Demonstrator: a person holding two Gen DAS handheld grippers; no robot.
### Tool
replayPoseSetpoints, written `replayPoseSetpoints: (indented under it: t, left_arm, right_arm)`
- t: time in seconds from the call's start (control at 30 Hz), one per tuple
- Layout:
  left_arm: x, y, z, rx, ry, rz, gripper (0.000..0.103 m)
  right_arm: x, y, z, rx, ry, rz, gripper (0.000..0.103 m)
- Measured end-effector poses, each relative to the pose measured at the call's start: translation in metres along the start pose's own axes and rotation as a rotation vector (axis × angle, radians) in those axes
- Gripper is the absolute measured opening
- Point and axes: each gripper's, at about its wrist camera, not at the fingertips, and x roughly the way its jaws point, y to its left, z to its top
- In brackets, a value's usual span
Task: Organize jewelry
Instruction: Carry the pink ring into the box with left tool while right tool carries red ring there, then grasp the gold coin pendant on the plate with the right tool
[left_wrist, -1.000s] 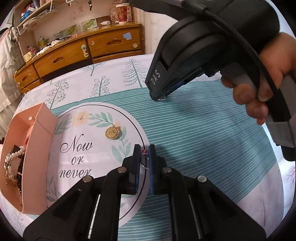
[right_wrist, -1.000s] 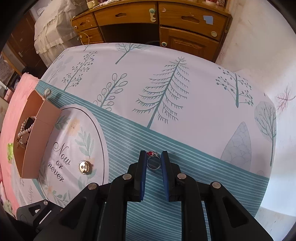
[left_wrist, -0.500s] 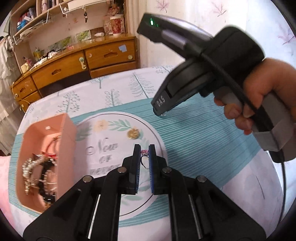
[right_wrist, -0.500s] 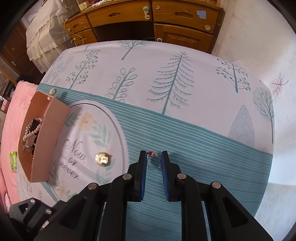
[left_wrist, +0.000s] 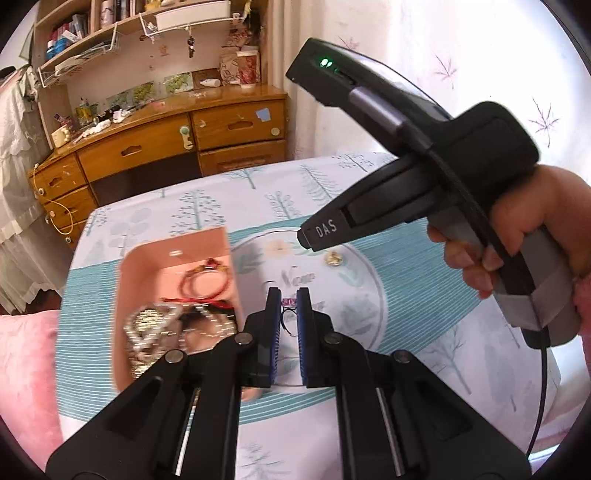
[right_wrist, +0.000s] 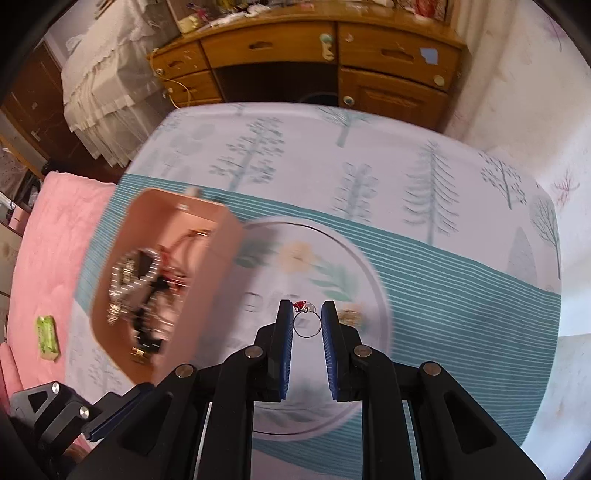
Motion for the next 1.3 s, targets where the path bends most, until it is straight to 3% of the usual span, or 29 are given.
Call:
replayPoseSetpoints:
  t: [0.33, 0.57, 0.63, 0.67, 0.7, 0.93, 0.97, 1.03, 1.07, 1.1, 1.3]
  left_arm:
    - [-0.028, 0.068, -0.008, -0.046, -0.021, 0.01, 0.006]
    - [-0.029, 0.103, -0.014, -0.05, -0.005, -0.007, 0.006]
    - [-0.029, 0.108, -0.015, -0.038, 0.006, -0.006, 0.006]
    - [-0.026, 0.11, -0.015, -0.039, 0.014, -0.01, 0.006]
    - [-0.025, 0.111, -0.015, -0.041, 0.023, -0.012, 0.006]
    - [-0.008, 0.114, -0.021, -0.044, 0.093, -0.012, 0.008]
    - [-0.008, 0.115, -0.023, -0.046, 0.097, -0.016, 0.009]
    - [-0.008, 0.118, -0.027, -0.049, 0.107, -0.028, 0.024]
    - [-0.009, 0.119, -0.029, -0.053, 0.106, -0.03, 0.043]
    - [-0.011, 0.119, -0.03, -0.059, 0.099, -0.031, 0.056]
    - [-0.02, 0.123, -0.04, -0.111, 0.091, -0.055, 0.056]
  right_arm:
    - [-0.026, 0.081, 0.003, 0.012, -0.04, 0.067, 0.016]
    - [-0.029, 0.107, 0.006, 0.05, -0.042, 0.138, 0.016]
    - [-0.029, 0.111, 0.008, 0.051, -0.039, 0.146, 0.028]
    - [-0.027, 0.109, 0.008, 0.052, -0.035, 0.142, 0.043]
    - [-0.027, 0.11, 0.008, 0.054, -0.035, 0.132, 0.048]
    - [-0.022, 0.074, -0.001, 0.129, -0.039, 0.063, 0.048]
    - [-0.019, 0.066, -0.005, 0.153, -0.035, 0.036, 0.049]
    - [-0.016, 0.05, -0.014, 0.193, -0.038, -0.016, 0.049]
    - [-0.014, 0.043, -0.018, 0.205, -0.044, -0.036, 0.049]
    - [-0.01, 0.035, -0.024, 0.219, -0.049, -0.059, 0.049]
    - [0.012, -0.008, -0.053, 0.27, -0.116, -0.198, 0.049]
